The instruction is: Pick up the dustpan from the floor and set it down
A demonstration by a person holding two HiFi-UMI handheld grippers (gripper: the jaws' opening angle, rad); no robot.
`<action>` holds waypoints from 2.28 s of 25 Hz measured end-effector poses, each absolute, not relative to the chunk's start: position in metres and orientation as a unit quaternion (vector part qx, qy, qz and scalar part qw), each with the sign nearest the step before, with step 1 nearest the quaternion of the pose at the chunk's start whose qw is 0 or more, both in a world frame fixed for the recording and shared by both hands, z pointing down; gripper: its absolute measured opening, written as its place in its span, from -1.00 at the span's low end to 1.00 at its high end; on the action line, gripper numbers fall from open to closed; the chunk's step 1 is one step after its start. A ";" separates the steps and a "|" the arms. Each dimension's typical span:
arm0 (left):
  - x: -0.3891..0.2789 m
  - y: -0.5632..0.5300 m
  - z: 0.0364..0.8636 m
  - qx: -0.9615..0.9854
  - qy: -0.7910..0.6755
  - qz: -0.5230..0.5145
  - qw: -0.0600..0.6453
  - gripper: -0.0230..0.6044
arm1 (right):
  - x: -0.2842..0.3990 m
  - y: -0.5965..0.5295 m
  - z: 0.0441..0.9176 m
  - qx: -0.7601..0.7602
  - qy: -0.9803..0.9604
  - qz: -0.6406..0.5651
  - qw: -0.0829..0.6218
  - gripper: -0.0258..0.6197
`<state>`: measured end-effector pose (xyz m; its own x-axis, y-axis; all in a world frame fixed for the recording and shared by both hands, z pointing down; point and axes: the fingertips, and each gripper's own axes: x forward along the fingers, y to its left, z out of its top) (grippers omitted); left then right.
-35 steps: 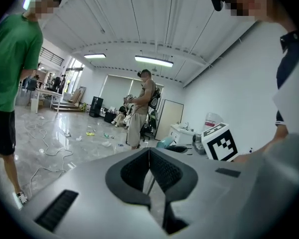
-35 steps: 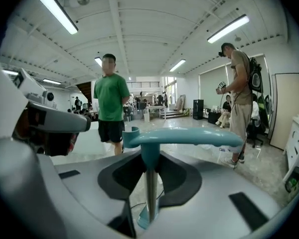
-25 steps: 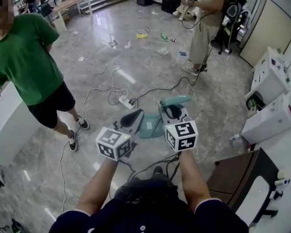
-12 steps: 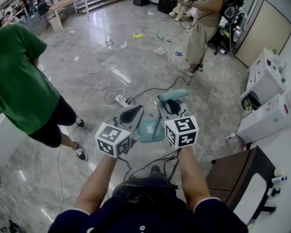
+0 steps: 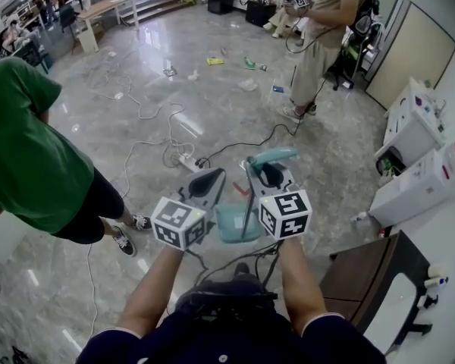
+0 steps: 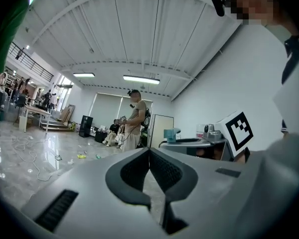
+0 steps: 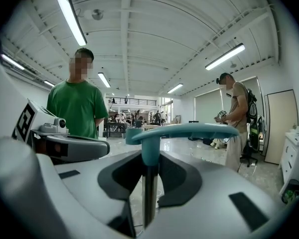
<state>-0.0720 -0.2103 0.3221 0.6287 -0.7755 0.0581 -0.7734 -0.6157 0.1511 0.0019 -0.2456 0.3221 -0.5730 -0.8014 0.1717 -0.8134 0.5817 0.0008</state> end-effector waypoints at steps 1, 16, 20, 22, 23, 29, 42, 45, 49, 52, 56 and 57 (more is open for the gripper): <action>-0.072 -0.210 0.322 0.899 -0.431 -0.006 0.080 -0.88 | 0.002 -0.245 0.322 0.456 -0.886 0.039 0.077 -0.63; -0.047 -0.218 0.374 0.894 -0.435 0.032 0.103 -0.88 | 0.042 -0.279 0.387 0.471 -0.874 0.067 0.097 -0.63; -0.034 -0.231 0.405 0.889 -0.442 0.049 0.110 -0.88 | 0.063 -0.306 0.424 0.473 -0.871 0.072 0.109 -0.63; -0.030 -0.229 0.425 0.882 -0.448 0.065 0.128 -0.88 | 0.069 -0.313 0.450 0.471 -0.870 0.085 0.120 -0.63; -0.028 -0.228 0.436 0.879 -0.451 0.073 0.138 -0.88 | 0.071 -0.316 0.465 0.469 -0.869 0.092 0.127 -0.63; -0.022 -0.247 0.491 0.868 -0.455 0.105 0.171 -0.88 | 0.085 -0.359 0.555 0.460 -0.865 0.120 0.163 -0.63; -0.015 -0.292 0.568 0.848 -0.471 0.124 0.209 -0.88 | 0.108 -0.412 0.695 0.462 -0.852 0.140 0.202 -0.63; -0.016 -0.297 0.578 0.844 -0.473 0.127 0.217 -0.88 | 0.105 -0.420 0.697 0.464 -0.855 0.131 0.189 -0.63; -0.015 -0.296 0.587 0.843 -0.472 0.127 0.225 -0.88 | 0.100 -0.411 0.699 0.464 -0.857 0.126 0.185 -0.63; -0.016 -0.292 0.593 0.844 -0.470 0.126 0.227 -0.88 | 0.091 -0.388 0.710 0.458 -0.858 0.122 0.197 -0.63; -0.016 -0.283 0.592 0.847 -0.464 0.124 0.229 -0.88 | 0.085 -0.359 0.719 0.463 -0.853 0.116 0.210 -0.63; -0.016 -0.280 0.591 0.848 -0.462 0.123 0.230 -0.88 | 0.085 -0.353 0.720 0.469 -0.849 0.115 0.212 -0.63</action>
